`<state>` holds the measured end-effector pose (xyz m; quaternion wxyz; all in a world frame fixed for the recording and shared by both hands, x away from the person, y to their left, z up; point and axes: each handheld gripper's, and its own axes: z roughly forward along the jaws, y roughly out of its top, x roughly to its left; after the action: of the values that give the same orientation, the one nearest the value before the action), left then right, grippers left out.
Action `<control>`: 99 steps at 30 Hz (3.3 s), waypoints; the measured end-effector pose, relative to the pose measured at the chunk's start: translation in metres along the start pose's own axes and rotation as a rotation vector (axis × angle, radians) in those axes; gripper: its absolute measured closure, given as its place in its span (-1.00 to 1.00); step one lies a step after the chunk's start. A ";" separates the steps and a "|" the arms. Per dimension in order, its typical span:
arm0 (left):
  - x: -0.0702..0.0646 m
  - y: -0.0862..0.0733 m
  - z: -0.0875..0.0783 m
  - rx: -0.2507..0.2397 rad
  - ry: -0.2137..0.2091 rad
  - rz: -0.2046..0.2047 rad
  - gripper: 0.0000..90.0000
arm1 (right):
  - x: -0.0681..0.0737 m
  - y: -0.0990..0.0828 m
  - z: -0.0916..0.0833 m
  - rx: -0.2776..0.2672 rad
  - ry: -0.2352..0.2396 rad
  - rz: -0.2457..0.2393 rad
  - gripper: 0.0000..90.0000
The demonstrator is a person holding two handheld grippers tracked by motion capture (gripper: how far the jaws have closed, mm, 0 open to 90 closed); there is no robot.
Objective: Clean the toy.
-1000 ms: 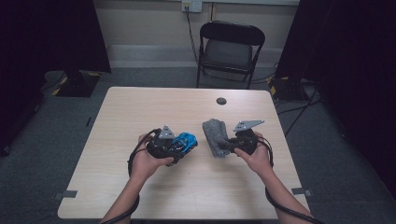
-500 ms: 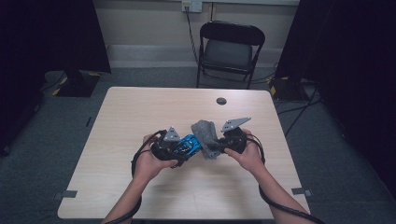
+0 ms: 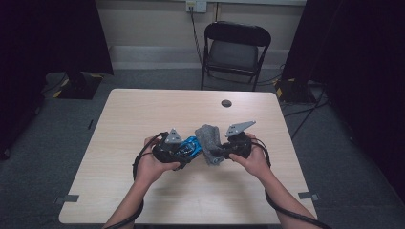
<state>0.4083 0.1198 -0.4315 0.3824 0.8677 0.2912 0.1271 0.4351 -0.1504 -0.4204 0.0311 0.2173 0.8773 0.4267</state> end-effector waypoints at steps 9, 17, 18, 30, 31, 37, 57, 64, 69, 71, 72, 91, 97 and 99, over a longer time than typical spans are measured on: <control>0.006 -0.004 -0.001 -0.009 0.018 -0.020 -0.37 | 0.004 -0.003 0.003 -0.004 0.023 0.003 0.74; 0.009 -0.006 -0.002 -0.008 0.033 -0.030 -0.37 | 0.008 -0.007 0.006 -0.021 0.035 0.011 0.74; 0.010 -0.006 -0.002 -0.010 0.034 -0.032 -0.37 | 0.008 -0.007 0.006 -0.021 0.037 0.015 0.74; 0.018 -0.011 -0.005 0.006 0.068 -0.060 -0.37 | 0.014 -0.014 0.009 -0.006 0.050 0.015 0.74; 0.019 -0.012 -0.005 0.005 0.063 -0.072 -0.37 | 0.014 -0.014 0.009 0.001 0.052 0.016 0.74; 0.023 -0.014 -0.009 -0.002 0.076 -0.093 -0.37 | 0.015 -0.021 0.007 0.007 0.040 0.019 0.74; 0.017 0.000 -0.018 -0.040 0.069 -0.079 -0.37 | 0.002 -0.028 0.001 0.028 -0.109 0.078 0.74; 0.014 0.002 -0.020 -0.051 0.056 -0.088 -0.37 | 0.011 -0.016 0.010 0.005 -0.061 0.050 0.74; 0.012 0.005 -0.023 -0.059 0.055 -0.090 -0.37 | 0.017 -0.010 0.016 -0.012 -0.035 0.043 0.74; 0.011 0.007 -0.023 -0.061 0.051 -0.088 -0.37 | 0.019 -0.008 0.019 -0.014 -0.027 0.041 0.74; 0.010 0.008 -0.023 -0.060 0.054 -0.083 -0.37 | 0.020 -0.007 0.020 -0.016 -0.020 0.038 0.74; 0.005 0.022 -0.008 -0.058 0.027 -0.092 -0.37 | 0.027 -0.005 0.025 -0.016 0.018 0.006 0.74; 0.003 0.026 -0.004 -0.054 0.026 -0.096 -0.37 | 0.030 -0.004 0.029 -0.017 0.037 -0.010 0.74; 0.003 0.026 -0.004 -0.055 0.027 -0.098 -0.37 | 0.030 -0.004 0.030 -0.015 0.039 -0.009 0.74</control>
<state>0.4200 0.1098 -0.4094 0.4078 0.8398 0.3349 0.1277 0.4136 -0.1187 -0.4383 0.0175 0.2045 0.8756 0.4373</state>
